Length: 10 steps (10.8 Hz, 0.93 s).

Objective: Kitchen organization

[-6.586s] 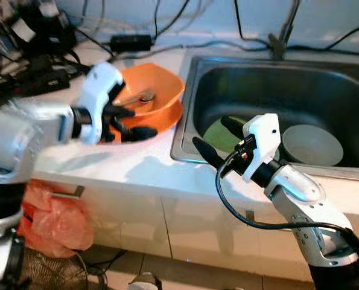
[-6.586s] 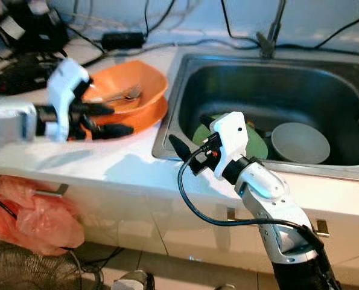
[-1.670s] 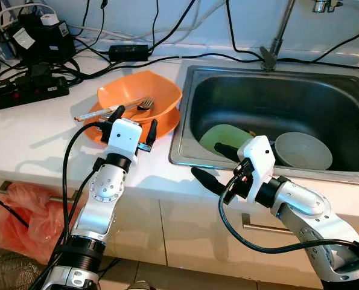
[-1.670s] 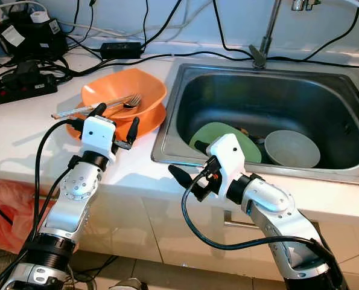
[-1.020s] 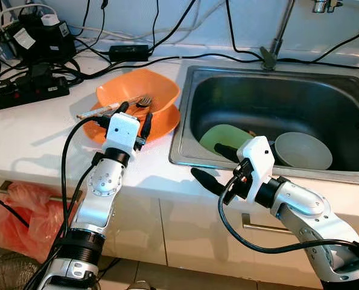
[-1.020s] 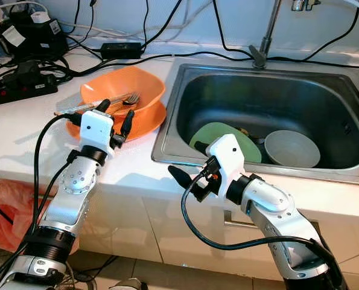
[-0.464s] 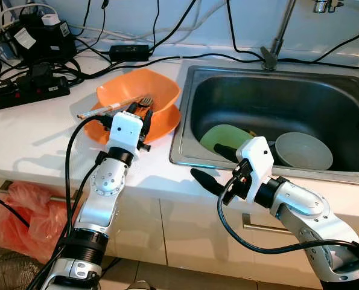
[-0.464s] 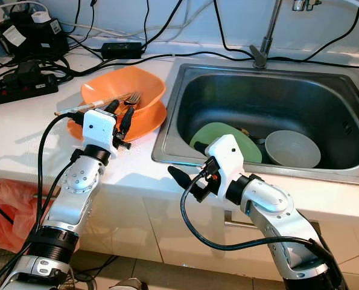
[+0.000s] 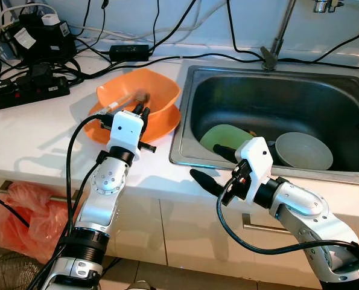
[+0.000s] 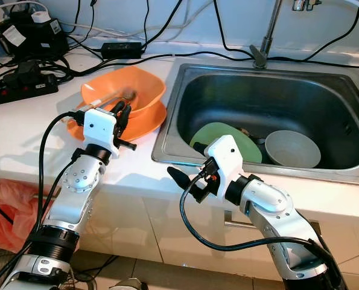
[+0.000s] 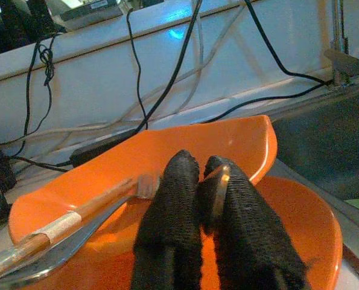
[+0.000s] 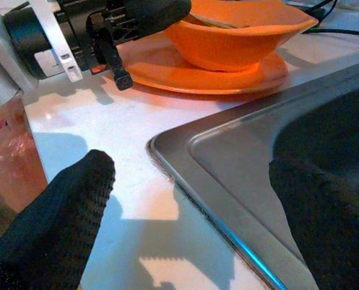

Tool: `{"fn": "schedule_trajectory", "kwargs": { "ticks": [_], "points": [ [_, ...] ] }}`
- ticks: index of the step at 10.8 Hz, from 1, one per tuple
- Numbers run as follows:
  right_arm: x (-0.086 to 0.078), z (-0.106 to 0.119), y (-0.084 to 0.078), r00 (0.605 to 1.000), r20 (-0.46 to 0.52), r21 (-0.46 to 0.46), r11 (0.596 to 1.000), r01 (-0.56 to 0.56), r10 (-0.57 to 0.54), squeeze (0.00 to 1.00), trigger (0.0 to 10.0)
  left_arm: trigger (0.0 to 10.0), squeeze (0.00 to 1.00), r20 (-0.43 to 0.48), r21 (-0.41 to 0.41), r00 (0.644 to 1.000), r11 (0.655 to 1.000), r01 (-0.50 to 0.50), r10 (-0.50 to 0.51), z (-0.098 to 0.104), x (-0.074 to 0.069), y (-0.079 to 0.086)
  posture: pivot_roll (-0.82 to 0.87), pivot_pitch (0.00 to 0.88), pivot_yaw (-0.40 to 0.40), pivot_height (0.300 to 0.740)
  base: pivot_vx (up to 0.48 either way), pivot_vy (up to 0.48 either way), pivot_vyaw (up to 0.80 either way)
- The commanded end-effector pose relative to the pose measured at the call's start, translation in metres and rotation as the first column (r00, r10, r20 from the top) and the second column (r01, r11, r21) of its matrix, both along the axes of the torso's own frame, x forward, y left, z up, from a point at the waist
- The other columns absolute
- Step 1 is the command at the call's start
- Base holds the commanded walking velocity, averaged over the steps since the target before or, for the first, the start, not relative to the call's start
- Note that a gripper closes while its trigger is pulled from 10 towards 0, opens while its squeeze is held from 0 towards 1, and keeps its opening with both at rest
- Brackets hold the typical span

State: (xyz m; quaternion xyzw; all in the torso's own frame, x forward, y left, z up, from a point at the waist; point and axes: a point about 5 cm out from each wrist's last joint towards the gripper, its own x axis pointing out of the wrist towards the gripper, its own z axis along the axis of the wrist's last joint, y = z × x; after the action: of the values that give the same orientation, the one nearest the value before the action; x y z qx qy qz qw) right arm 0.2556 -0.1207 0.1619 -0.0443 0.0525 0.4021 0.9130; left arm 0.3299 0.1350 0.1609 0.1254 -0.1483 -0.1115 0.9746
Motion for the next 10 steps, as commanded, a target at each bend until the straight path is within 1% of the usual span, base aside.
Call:
{"fn": "schedule_trajectory", "kwargs": {
  "ticks": [1,4,6,7,8,9,10],
  "points": [
    [-0.001,-0.001,0.001,1.000,0.000,-0.001,1.000,-0.001,0.001,0.00,10.0,0.0,0.00,0.025,-0.002,1.000,1.000,0.001,-0.001,0.009,0.001,0.001,0.08,0.038,0.057,0.740,0.000,0.000,0.00],
    [-0.001,-0.001,0.001,1.000,0.002,-0.002,1.000,-0.003,0.003,0.00,10.0,0.0,0.00,0.030,-0.004,1.000,1.000,0.006,-0.006,0.011,0.002,0.000,0.08,0.036,0.057,0.740,0.000,0.000,0.00],
    [-0.001,-0.001,0.000,1.000,0.004,-0.003,1.000,-0.001,0.001,0.00,10.0,0.0,0.00,0.072,-0.051,0.997,0.998,0.029,-0.025,0.030,0.005,-0.003,0.08,0.032,0.057,0.740,0.000,0.000,0.00],
    [0.000,0.000,0.000,1.000,0.004,-0.004,1.000,-0.004,0.004,0.00,10.0,0.0,0.00,0.110,-0.080,0.992,0.994,0.075,-0.066,0.045,0.005,-0.011,0.08,0.032,0.057,0.740,0.000,0.000,0.00],
    [0.000,0.000,0.000,1.000,0.004,-0.005,1.000,-0.004,0.004,0.00,10.0,0.0,0.00,0.130,-0.088,0.986,0.990,0.114,-0.102,0.052,0.003,-0.018,0.08,0.032,0.054,0.740,0.000,0.000,0.00],
    [0.000,0.000,-0.001,1.000,0.004,-0.007,1.000,-0.001,0.001,0.00,10.0,0.0,0.00,0.163,-0.078,0.980,0.989,0.126,-0.112,0.060,0.000,-0.023,0.08,0.033,0.055,0.740,0.000,0.000,0.00],
    [0.001,0.000,-0.001,1.000,0.003,-0.007,1.000,0.001,-0.001,0.00,10.0,0.0,0.00,0.170,-0.075,0.979,0.989,0.124,-0.110,0.062,0.000,-0.023,0.08,0.032,0.056,0.740,0.000,0.000,0.00]
  ]
}}
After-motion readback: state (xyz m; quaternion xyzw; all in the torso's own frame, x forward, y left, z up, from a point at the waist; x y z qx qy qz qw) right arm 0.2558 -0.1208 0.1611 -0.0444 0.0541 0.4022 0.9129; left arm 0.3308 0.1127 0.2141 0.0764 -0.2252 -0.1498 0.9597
